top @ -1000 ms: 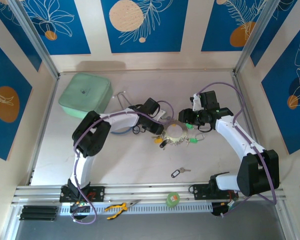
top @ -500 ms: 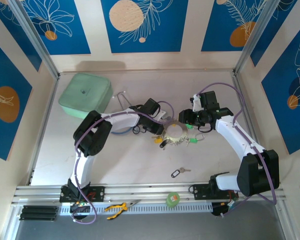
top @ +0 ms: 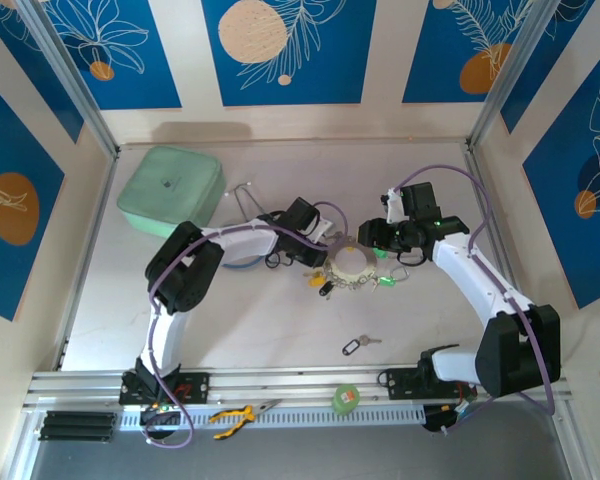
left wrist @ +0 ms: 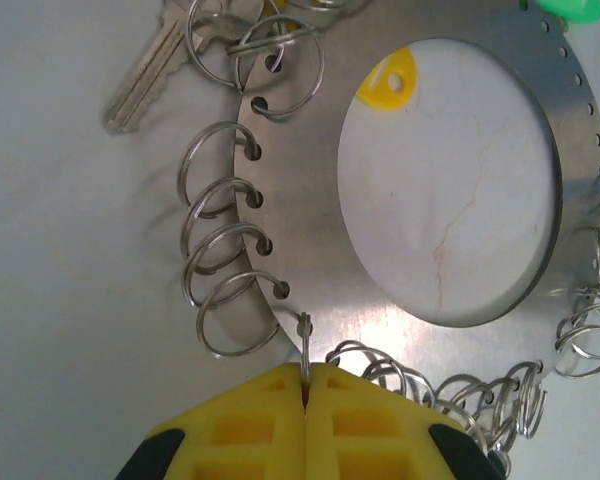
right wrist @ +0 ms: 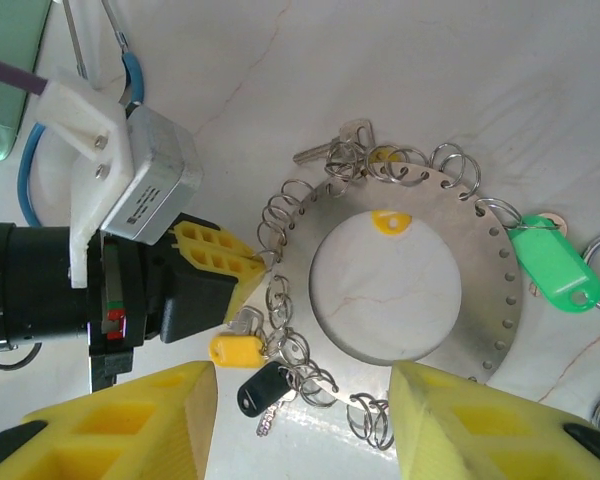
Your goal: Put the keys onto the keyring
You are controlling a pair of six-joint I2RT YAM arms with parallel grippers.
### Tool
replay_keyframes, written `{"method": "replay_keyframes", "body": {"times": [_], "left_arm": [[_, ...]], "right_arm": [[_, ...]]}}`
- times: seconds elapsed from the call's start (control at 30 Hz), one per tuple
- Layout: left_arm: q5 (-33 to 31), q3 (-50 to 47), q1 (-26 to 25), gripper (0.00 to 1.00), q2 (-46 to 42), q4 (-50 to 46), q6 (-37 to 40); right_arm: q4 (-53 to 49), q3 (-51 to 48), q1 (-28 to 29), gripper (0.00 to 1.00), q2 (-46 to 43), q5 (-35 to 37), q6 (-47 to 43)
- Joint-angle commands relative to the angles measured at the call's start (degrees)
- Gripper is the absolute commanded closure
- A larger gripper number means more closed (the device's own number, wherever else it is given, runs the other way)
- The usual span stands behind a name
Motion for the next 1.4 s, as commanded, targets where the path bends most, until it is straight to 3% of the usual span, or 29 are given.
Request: {"method": "replay_keyframes", "body": {"times": [0.0, 0.23, 0.47, 0.53, 0.77, 0.97, 1.1, 1.37], "left_arm": [[-2.79, -5.85, 0.0, 1.0, -7.59, 9.53, 3.01], [-5.25, -18.03, 0.03, 1.0, -18.45, 26.59, 16.02], [-5.31, -24.22, 0.72, 1.0, -25.93, 36.44, 28.76], [-2.65, -25.72, 1.72, 1.0, -27.2, 39.27, 31.57], [16.2, -31.2, 9.28, 1.0, -28.51, 50.83, 32.97], [23.87, -35.46, 11.81, 1.0, -28.11, 58.14, 34.4], [26.67, -38.65, 12.29, 1.0, -27.23, 64.76, 35.46], [31.09, -39.7, 12.41, 1.0, -25.89, 67.32, 36.66]], "right_arm": [[-0.72, 0.59, -0.06, 0.51, -1.93, -1.49, -0.83], [3.27, 0.67, -0.1, 0.54, -3.54, -2.29, -0.76], [12.24, 2.65, -0.67, 0.55, -2.04, -2.61, -3.92], [15.83, 3.78, -0.83, 0.55, -1.12, -4.39, -5.69], [26.35, 2.19, 0.85, 0.46, -0.19, -13.36, -18.93], [40.12, -10.52, 5.38, 0.49, -2.48, -20.88, -42.87], [34.61, -9.6, 8.18, 0.57, 0.59, -23.93, -55.21], [32.73, -7.78, 11.19, 0.66, 4.94, -26.09, -62.58]]}}
